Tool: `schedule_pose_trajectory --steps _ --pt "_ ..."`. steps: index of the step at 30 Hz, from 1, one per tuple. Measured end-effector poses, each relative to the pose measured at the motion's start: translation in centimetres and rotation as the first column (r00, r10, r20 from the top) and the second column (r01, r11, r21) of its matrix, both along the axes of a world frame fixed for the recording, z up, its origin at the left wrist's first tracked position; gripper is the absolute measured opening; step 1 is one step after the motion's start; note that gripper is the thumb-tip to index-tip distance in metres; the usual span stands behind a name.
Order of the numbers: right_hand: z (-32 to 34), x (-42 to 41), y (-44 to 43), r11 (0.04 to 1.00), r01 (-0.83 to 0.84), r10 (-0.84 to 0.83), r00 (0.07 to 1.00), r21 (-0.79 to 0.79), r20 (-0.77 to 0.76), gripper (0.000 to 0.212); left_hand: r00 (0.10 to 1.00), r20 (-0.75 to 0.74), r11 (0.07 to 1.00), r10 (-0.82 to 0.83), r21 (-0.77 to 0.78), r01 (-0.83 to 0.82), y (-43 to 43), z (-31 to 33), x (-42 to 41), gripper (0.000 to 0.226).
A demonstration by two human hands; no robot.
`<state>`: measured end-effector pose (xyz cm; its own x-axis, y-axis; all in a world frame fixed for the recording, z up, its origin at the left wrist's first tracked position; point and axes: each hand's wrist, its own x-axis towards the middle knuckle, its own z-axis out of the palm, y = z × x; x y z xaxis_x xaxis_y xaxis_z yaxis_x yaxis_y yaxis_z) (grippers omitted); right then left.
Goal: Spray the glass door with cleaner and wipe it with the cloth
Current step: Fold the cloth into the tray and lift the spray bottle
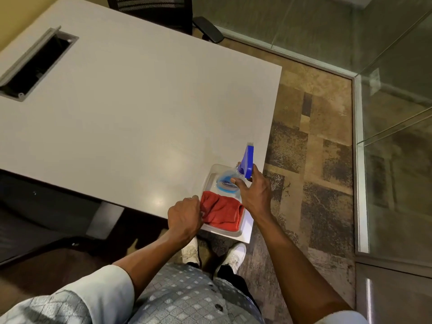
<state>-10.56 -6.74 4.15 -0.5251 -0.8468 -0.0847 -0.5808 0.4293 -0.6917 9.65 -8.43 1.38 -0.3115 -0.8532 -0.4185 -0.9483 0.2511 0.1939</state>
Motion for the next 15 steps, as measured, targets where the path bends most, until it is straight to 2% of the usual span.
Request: schedule_pose_trajectory --steps 11,15 --pt "0.0 0.0 1.0 0.997 0.053 -0.058 0.994 0.063 0.087 0.066 0.994 0.017 0.994 -0.106 -0.038 0.106 0.1 1.2 0.5 0.026" --pt "-0.4 0.4 3.8 0.992 0.119 -0.123 0.989 0.043 0.082 0.061 0.985 0.043 0.978 -0.168 -0.117 0.172 0.6 1.8 -0.1 0.019"
